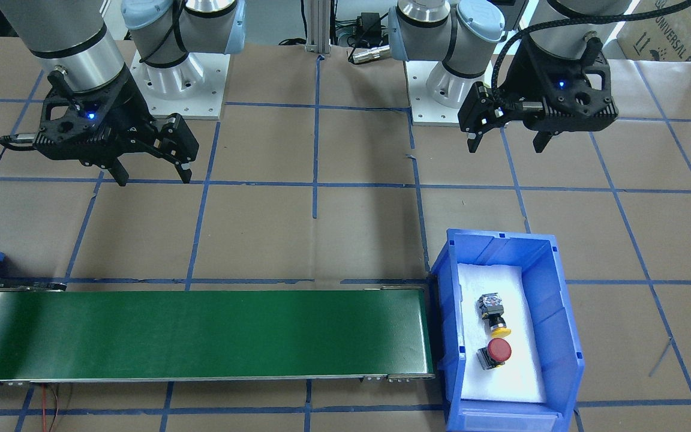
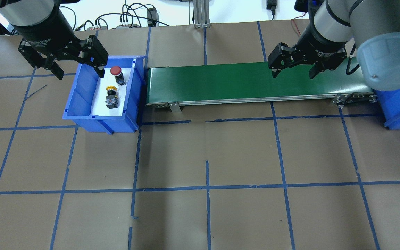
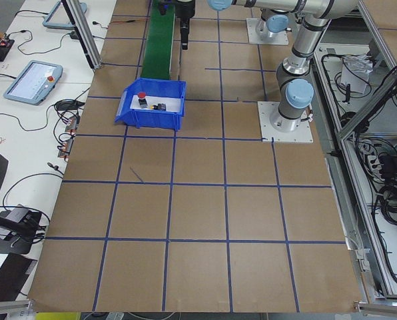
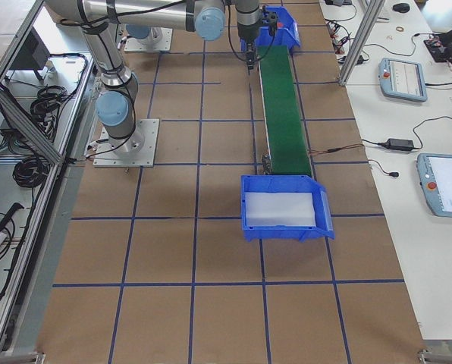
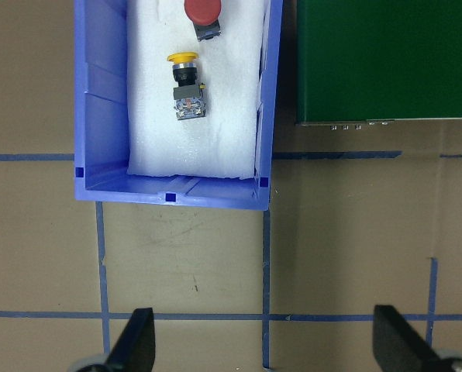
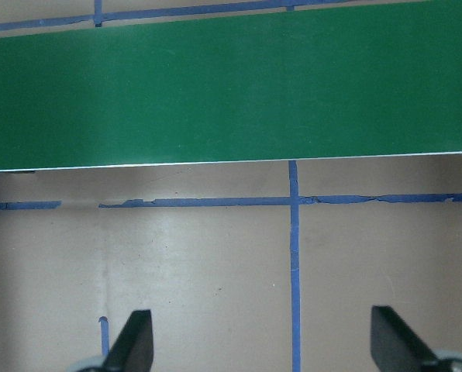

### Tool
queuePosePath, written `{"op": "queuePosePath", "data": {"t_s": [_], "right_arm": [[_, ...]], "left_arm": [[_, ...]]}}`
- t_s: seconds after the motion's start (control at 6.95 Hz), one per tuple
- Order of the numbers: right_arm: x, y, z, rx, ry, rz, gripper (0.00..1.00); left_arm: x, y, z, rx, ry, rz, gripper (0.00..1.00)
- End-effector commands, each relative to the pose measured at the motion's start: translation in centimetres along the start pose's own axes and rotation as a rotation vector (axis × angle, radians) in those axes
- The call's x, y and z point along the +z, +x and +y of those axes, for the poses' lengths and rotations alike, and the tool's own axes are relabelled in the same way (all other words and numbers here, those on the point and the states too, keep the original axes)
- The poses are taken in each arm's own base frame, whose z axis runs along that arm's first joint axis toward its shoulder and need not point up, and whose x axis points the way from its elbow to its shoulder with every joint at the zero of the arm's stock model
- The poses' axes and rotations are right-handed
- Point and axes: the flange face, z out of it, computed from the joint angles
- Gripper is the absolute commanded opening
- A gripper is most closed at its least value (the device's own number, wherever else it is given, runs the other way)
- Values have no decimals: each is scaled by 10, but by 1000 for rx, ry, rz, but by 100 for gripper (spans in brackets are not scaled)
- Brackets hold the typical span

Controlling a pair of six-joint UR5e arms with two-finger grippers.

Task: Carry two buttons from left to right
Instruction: 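Move the left gripper over the blue bin toward the red button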

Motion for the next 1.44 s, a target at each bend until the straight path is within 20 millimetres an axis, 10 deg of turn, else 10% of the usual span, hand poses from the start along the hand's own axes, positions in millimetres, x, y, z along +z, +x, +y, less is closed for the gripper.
{"op": "queuePosePath", "data": {"t_s": [0.0,0.29,0.58,1.3], "right_arm": [[0,0,0,0,0,0,100],[0,0,0,0,0,0,100],[0,1,0,1,1,0,100],[0,1,0,2,-1,0,100]], "left_arm": [[1,-1,-1,0,-1,-2,100],[6,-14,-14,81,-6,-9,100],[58,-39,-87,73,-20,2,100],[123,-41,-159,39,69,18,100]]}}
